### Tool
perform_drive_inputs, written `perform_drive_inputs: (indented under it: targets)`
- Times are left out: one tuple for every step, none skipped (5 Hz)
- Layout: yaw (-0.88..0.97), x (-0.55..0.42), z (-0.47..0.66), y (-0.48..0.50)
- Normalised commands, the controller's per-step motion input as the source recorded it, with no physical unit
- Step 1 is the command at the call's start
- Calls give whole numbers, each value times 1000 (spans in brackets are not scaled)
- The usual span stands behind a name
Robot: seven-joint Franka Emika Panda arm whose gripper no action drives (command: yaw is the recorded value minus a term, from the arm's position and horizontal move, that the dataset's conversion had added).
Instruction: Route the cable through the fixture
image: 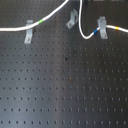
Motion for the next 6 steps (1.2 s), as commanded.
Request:
perform_drive_inputs:
  targets:
    - [69, -145, 153, 190]
    - [374, -343, 200, 286]
    - [449, -250, 99, 311]
    - [-526, -235, 186, -16]
    - [-837, -245, 129, -25]
    - [-820, -270, 97, -58]
